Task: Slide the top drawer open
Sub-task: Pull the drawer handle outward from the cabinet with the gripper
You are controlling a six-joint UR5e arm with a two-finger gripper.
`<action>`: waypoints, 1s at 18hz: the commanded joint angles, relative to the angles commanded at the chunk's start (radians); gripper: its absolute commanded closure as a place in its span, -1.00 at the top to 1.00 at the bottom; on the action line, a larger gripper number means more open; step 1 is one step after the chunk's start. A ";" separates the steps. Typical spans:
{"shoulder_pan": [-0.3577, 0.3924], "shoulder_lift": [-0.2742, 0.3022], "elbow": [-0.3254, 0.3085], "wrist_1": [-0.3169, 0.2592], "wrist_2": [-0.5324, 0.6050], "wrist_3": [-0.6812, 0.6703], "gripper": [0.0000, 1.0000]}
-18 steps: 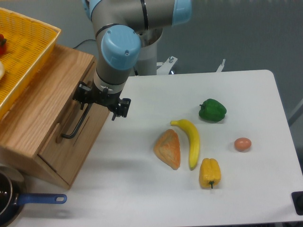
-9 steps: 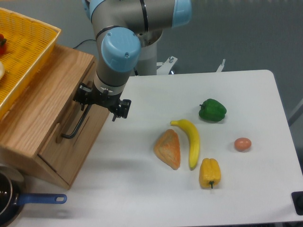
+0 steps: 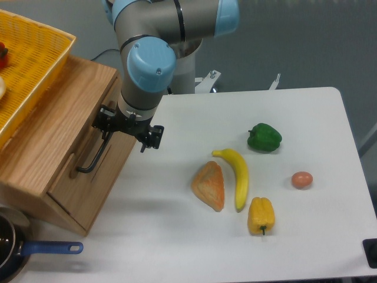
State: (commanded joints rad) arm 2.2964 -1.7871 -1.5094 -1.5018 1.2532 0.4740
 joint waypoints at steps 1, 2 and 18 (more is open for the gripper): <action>0.002 0.000 0.000 0.000 0.002 0.002 1.00; 0.003 -0.002 0.000 0.000 0.002 0.002 1.00; 0.067 -0.002 0.006 0.005 0.002 0.025 1.00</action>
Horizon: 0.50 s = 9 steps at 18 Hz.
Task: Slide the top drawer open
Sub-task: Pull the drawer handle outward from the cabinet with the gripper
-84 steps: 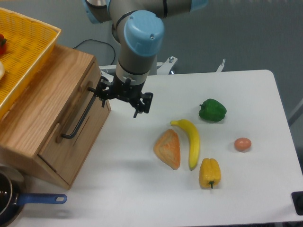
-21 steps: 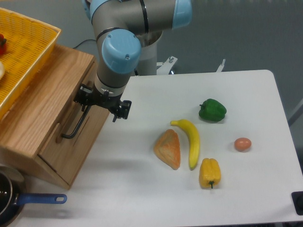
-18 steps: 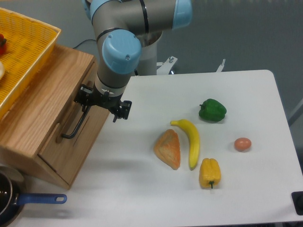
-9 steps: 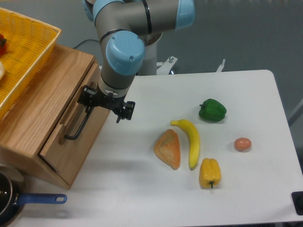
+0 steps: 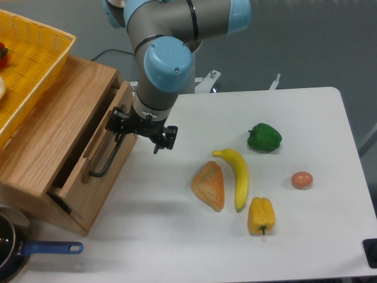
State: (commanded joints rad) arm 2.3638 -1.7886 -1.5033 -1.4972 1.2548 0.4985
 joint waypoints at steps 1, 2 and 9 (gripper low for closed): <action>0.005 0.000 0.000 0.000 0.000 0.003 1.00; 0.008 0.000 0.000 0.000 0.000 0.012 1.00; 0.028 0.000 0.000 0.000 0.006 0.021 1.00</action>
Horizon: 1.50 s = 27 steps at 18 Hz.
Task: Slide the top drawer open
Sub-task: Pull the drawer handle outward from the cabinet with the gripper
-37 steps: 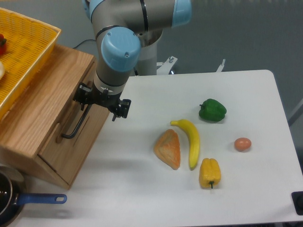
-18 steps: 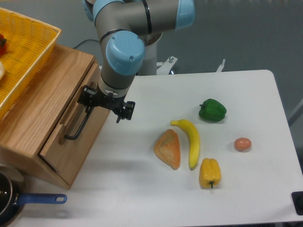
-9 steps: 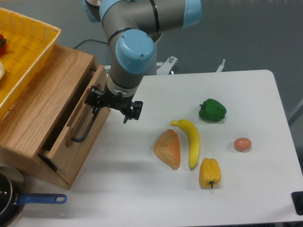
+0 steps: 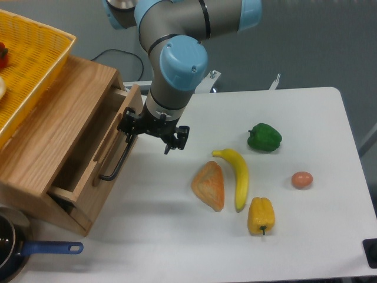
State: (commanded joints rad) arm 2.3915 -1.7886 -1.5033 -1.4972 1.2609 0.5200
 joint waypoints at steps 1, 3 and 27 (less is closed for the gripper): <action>0.002 0.000 0.002 0.002 0.008 0.002 1.00; 0.006 -0.002 0.005 0.002 0.009 0.002 1.00; 0.057 -0.008 0.005 0.006 0.017 0.083 1.00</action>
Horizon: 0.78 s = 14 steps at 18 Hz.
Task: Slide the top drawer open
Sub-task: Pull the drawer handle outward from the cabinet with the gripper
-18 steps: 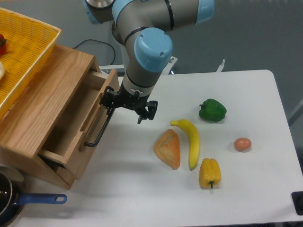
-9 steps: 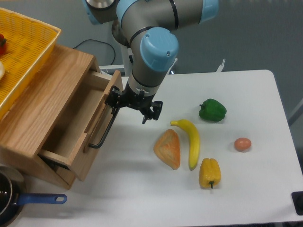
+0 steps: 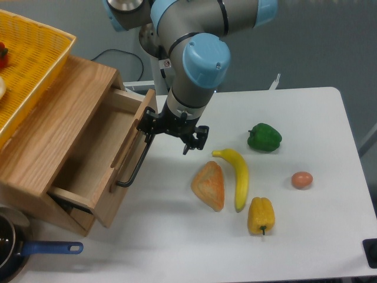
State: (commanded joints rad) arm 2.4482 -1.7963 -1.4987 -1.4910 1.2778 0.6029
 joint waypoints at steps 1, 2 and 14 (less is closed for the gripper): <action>0.003 0.000 0.000 0.008 0.000 0.000 1.00; 0.006 0.000 0.000 0.014 0.000 0.000 1.00; 0.032 -0.006 0.005 0.015 0.000 0.044 1.00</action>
State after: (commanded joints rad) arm 2.4804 -1.8024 -1.4941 -1.4757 1.2778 0.6473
